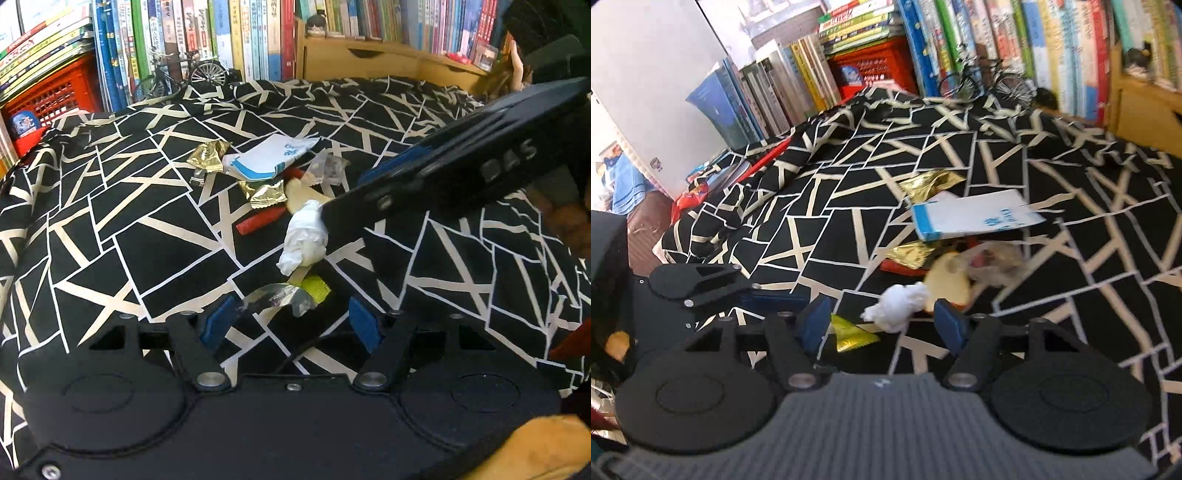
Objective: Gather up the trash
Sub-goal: 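Grasp the white tissue with the right gripper while the left grasps a yellow-green wrapper, then carry the white tissue and yellow-green wrapper over to the black bin, then open the left gripper over the black bin to drop the yellow-green wrapper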
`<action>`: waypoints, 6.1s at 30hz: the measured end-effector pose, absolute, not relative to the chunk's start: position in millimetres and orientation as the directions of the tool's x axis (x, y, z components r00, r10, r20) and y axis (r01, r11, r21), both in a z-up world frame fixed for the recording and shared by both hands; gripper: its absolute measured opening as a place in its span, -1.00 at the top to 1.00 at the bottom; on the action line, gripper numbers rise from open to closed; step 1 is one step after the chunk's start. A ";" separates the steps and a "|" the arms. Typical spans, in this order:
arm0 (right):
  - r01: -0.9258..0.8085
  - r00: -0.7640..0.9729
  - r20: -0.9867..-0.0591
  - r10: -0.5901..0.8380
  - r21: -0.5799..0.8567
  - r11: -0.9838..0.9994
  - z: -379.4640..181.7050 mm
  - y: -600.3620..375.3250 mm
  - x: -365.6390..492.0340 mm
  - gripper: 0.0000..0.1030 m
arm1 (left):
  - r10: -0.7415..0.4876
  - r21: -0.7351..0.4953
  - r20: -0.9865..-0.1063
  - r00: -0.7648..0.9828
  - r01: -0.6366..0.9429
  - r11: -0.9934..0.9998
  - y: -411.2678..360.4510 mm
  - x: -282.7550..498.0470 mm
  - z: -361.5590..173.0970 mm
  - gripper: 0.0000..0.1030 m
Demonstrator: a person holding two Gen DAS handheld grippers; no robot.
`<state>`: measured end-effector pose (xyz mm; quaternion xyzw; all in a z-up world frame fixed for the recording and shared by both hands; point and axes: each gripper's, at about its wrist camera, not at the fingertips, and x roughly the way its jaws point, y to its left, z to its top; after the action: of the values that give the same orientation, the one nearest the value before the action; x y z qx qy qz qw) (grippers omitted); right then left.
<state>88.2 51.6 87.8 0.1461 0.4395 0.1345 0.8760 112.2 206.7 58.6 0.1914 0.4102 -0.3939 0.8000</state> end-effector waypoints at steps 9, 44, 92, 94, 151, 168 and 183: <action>-0.084 0.515 -0.767 0.382 0.399 0.913 54.4 69.8 119.0 0.05 | -0.438 -0.034 -0.834 0.334 0.763 0.646 192.0 124.2 46.3 -0.12; -0.101 0.669 -0.663 0.336 0.366 0.925 66.3 45.5 98.6 0.47 | -0.451 0.020 -0.798 0.399 0.766 0.642 178.8 103.6 44.9 0.68; -0.031 0.766 -0.594 0.245 0.347 0.937 111.2 17.2 27.4 0.38 | -0.522 0.064 -0.619 0.587 0.700 0.712 202.3 80.8 78.6 0.52; -0.025 0.776 -0.587 0.233 0.341 0.940 116.2 19.8 25.6 0.38 | -0.522 0.059 -0.603 0.603 0.687 0.724 210.7 77.3 86.0 0.52; -0.071 0.791 -0.573 0.217 0.266 0.961 140.5 319.2 -76.1 0.39 | -0.453 -0.045 -0.590 0.668 0.534 0.845 558.0 -10.1 80.8 0.52; -0.113 0.729 -0.630 0.267 0.274 0.955 120.3 372.7 -72.5 0.39 | -0.390 -0.056 -0.715 0.580 0.509 0.859 582.8 14.5 32.6 0.48; -0.105 0.725 -0.633 0.272 0.288 0.952 119.3 371.6 -67.7 0.39 | -0.337 -0.035 -0.727 0.599 0.458 0.888 586.6 25.1 30.1 -0.04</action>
<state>-67.7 371.6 119.3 0.1169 0.3568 0.1021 0.9212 25.1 586.6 30.1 0.0777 0.3885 -0.2230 0.8907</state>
